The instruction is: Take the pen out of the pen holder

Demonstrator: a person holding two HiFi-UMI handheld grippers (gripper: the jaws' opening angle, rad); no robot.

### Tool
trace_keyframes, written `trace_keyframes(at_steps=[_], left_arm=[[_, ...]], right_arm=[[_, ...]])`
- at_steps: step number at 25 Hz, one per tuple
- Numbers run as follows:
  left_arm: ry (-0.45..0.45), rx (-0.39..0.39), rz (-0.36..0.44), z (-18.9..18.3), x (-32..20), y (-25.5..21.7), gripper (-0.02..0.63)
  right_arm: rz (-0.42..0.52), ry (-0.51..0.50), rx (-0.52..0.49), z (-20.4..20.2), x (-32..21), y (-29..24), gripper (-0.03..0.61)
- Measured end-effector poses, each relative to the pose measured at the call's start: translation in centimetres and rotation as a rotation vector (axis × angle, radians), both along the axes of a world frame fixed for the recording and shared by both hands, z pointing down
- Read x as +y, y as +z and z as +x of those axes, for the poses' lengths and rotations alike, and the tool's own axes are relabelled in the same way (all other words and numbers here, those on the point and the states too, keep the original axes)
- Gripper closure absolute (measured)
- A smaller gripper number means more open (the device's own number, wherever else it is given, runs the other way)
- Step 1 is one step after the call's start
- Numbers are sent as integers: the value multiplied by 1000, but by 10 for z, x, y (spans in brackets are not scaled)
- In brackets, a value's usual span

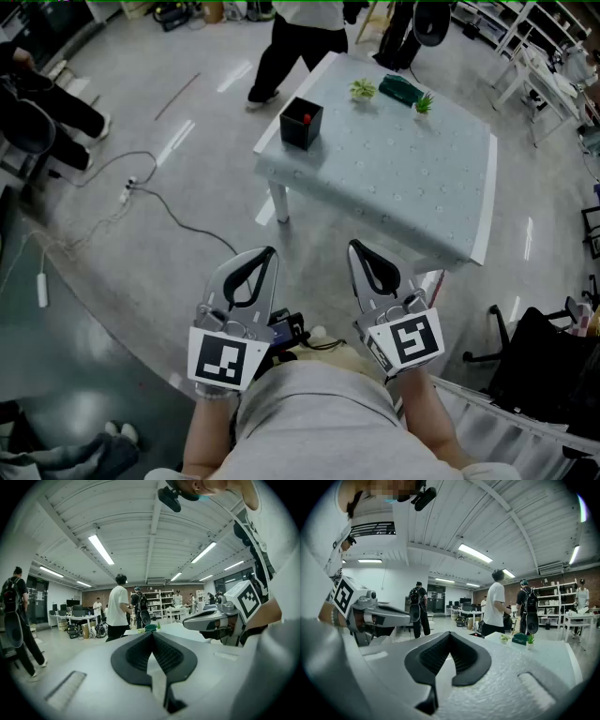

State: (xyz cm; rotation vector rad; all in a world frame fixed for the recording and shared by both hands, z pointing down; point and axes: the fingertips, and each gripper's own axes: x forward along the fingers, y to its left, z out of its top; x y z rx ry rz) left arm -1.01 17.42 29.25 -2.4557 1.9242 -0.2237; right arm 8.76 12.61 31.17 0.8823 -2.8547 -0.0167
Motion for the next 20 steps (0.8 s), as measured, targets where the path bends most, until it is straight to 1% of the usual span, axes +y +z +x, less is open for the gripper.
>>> trace_keyframes(at_steps=[13, 20], left_arm=[[3, -5, 1, -1, 1, 0, 601], [3, -4, 3, 0, 1, -2, 601]], right_arm=[[3, -6, 2, -2, 2, -1, 578], [-27, -6, -31, -2, 4, -3, 577]])
